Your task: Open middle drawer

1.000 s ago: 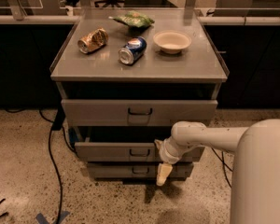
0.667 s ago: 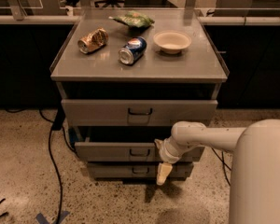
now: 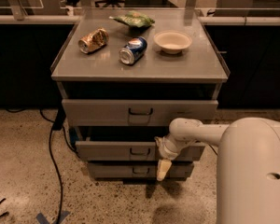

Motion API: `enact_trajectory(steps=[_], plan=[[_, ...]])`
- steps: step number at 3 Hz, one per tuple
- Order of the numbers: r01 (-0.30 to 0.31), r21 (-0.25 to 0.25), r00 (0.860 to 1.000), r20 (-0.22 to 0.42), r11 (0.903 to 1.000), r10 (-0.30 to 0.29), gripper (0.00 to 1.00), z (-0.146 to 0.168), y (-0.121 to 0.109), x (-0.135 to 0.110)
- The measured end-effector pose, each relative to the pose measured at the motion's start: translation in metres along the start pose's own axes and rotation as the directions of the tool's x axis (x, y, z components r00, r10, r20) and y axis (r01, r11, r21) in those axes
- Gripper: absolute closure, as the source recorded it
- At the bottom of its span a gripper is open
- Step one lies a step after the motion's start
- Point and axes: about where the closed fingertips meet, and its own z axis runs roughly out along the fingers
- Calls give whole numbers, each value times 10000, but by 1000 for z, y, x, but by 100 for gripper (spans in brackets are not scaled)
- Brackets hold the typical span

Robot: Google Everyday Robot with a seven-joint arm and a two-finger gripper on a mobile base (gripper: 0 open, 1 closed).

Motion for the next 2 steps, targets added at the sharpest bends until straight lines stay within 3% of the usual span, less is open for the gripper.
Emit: enact_trajectory(steps=[2], plan=[[-155,-171,9999,22,9997,155,0,-4,3,0]])
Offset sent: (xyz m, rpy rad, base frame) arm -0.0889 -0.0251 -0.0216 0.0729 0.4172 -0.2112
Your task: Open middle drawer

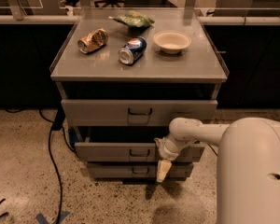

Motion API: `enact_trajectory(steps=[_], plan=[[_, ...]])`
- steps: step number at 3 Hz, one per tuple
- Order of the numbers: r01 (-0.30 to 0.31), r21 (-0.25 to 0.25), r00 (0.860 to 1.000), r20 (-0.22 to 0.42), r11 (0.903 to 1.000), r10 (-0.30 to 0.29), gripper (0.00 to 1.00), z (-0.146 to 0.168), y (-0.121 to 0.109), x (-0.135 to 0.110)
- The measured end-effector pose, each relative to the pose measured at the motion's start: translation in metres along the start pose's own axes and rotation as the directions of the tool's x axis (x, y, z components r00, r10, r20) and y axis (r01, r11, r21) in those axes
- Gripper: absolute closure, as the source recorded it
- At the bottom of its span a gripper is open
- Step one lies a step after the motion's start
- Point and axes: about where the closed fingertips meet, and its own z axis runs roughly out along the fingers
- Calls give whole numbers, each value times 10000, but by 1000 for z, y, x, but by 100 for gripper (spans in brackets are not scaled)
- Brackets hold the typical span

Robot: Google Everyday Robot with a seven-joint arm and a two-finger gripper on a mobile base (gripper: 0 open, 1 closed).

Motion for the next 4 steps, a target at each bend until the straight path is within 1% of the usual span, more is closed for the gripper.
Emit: enact_trajectory(steps=[1,2,3,4], plan=[[-295,-191,9996,29,9994,296,0,-3,7,-1],[-1119,-721,9933,225,9911,1138,0,-14,34,0],[-1140,-795,9924,373,9903,1173,0,-11,38,2],[-1200,-1017,9895,679,9875,1272,0,-9,49,4]])
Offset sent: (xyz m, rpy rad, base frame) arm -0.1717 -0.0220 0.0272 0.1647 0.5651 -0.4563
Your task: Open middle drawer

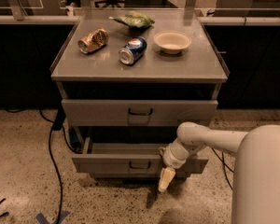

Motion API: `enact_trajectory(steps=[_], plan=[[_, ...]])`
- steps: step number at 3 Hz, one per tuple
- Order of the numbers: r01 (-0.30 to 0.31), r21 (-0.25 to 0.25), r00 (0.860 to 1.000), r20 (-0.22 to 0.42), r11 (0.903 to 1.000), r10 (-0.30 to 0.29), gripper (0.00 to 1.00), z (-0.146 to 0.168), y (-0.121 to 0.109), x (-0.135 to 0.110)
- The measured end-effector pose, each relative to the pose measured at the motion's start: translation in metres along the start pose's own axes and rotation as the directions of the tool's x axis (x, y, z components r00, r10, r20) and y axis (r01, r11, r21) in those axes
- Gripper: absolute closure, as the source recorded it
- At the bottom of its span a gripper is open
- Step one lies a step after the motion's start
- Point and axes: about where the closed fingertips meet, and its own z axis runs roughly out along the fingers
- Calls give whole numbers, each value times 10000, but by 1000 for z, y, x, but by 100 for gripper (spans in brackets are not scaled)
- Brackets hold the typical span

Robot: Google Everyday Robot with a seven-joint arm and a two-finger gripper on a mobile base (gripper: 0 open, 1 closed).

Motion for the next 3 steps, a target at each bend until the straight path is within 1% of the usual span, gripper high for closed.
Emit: enact_trajectory(steps=[1,2,3], plan=[[0,0,10000,1,10000,0,0,-2,0,-1],[-395,-244,9989,244,9989,401,0,-2,27,-2],[-986,0,9936,559,9951,984,0,-19,38,-12]])
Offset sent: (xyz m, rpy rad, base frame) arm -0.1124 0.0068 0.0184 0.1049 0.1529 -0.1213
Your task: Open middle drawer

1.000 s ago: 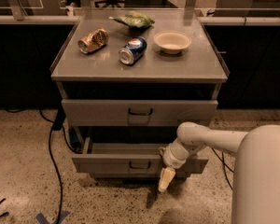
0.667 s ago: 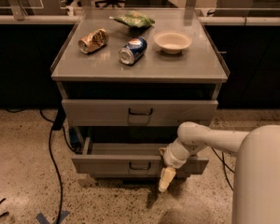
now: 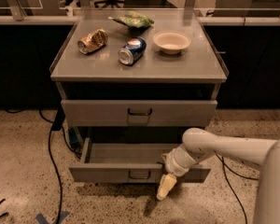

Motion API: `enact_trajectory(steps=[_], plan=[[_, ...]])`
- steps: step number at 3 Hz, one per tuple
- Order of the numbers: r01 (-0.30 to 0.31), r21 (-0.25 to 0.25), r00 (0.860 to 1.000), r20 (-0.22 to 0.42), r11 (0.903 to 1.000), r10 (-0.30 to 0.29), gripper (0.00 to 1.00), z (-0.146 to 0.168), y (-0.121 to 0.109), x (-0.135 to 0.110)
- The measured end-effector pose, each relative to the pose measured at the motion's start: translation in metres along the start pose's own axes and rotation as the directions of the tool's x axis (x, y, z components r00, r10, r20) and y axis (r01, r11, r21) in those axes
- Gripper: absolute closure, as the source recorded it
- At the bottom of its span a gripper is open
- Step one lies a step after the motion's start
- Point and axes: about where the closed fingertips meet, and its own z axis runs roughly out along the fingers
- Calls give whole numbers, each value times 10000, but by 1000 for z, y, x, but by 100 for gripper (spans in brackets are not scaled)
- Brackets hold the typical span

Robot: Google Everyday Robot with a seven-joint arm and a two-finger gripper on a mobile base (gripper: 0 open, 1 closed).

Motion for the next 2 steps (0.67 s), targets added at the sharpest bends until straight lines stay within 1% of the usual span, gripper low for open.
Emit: enact_trajectory(steps=[1,2], plan=[[-1086,-375,9941,-119,9934,1082,0,-5,61,0],[-1086,-376,9941,-119,9934,1082,0,-5,61,0]])
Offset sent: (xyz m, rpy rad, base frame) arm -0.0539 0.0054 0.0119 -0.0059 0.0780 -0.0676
